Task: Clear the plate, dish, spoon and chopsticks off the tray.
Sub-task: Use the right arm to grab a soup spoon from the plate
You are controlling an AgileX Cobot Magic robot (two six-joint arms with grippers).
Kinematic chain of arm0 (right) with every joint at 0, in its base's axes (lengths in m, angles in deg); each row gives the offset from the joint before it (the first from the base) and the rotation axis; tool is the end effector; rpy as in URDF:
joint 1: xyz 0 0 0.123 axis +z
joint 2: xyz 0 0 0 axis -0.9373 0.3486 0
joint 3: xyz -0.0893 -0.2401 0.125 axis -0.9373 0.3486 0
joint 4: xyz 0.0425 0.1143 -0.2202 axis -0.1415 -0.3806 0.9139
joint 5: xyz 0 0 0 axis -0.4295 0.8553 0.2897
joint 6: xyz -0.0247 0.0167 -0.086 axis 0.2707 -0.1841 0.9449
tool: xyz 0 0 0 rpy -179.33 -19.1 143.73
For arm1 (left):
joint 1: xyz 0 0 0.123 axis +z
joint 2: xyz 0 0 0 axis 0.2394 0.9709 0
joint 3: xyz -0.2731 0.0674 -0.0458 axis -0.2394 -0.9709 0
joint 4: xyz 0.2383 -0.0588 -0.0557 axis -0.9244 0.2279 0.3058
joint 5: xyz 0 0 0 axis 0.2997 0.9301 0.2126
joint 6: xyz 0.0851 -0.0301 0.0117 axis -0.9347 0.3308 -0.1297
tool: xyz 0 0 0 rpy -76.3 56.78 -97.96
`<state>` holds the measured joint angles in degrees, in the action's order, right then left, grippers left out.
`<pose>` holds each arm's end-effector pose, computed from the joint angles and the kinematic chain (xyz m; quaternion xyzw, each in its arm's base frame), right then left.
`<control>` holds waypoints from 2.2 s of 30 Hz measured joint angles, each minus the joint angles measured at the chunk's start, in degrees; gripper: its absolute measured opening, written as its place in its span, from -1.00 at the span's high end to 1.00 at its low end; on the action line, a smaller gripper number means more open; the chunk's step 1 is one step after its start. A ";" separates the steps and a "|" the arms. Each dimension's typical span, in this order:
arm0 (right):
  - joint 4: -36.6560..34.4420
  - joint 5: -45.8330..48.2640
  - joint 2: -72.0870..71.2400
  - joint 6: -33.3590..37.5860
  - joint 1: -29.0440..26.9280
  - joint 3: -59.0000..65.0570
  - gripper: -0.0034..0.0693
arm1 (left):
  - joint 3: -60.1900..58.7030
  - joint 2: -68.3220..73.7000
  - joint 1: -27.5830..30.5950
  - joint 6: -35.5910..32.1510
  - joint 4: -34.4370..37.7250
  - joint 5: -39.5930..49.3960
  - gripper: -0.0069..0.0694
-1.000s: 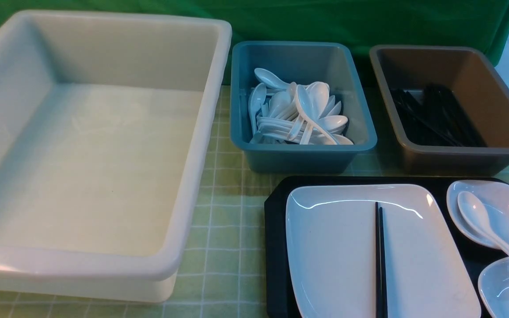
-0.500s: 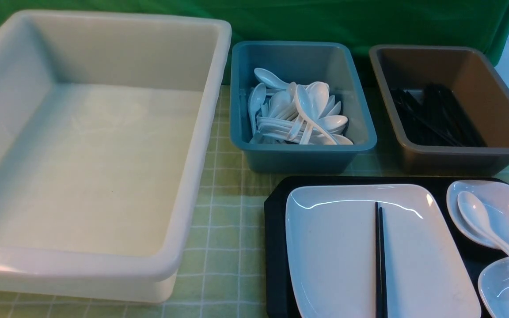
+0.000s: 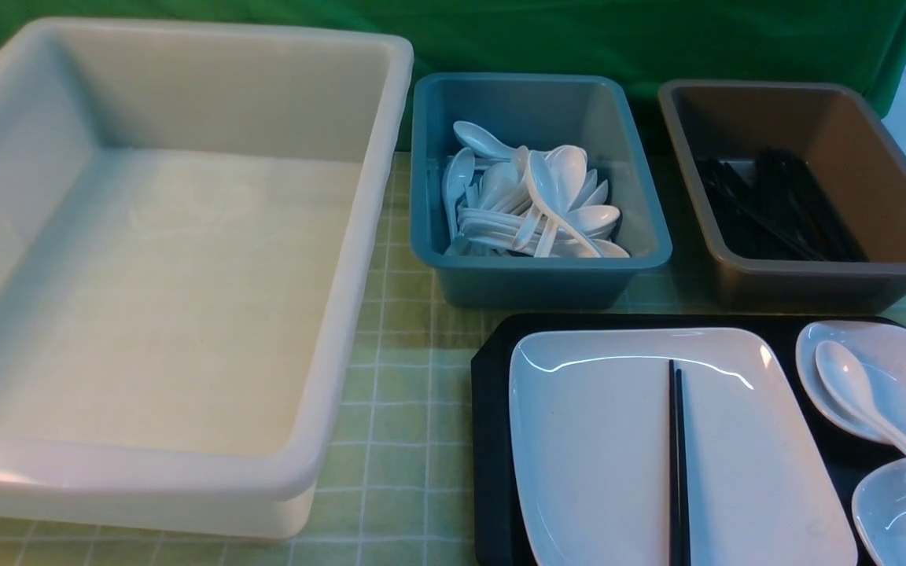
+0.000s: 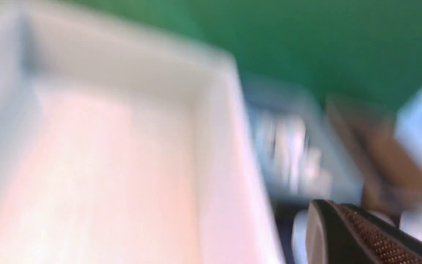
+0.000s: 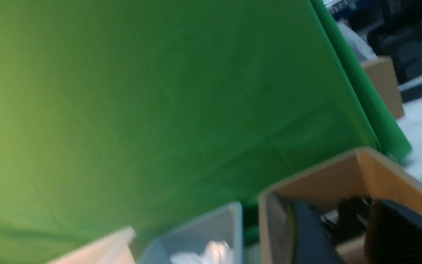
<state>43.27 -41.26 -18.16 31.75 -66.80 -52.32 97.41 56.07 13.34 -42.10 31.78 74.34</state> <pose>0.0519 0.0016 0.2332 0.1625 0.5558 0.2587 0.7731 0.1069 -0.0230 0.4160 -0.0419 0.8310 -0.1770 0.5257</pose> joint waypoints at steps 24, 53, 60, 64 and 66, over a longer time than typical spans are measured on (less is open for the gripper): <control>7.40 82.46 75.59 31.65 8.04 -69.35 0.91 | 7.07 31.55 -39.84 -3.58 -2.65 1.48 0.87; -6.31 71.91 107.05 43.75 -6.36 -71.71 0.06 | 29.38 59.26 -49.11 -14.98 -3.30 -7.08 0.87; -6.18 71.90 108.23 43.94 -6.36 -72.01 0.48 | 29.38 59.26 -49.11 -14.76 -3.69 -7.08 0.86; -6.11 74.13 107.21 44.00 -6.47 -72.96 0.60 | 29.38 59.26 -49.11 -13.17 -4.42 -7.95 0.86; -6.83 76.35 104.84 44.00 -6.47 -73.15 0.78 | 29.43 59.26 -49.11 -12.71 -4.83 -8.76 0.86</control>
<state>36.44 35.09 86.68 75.74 -73.27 -125.47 126.83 115.33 -35.77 -54.81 26.96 65.58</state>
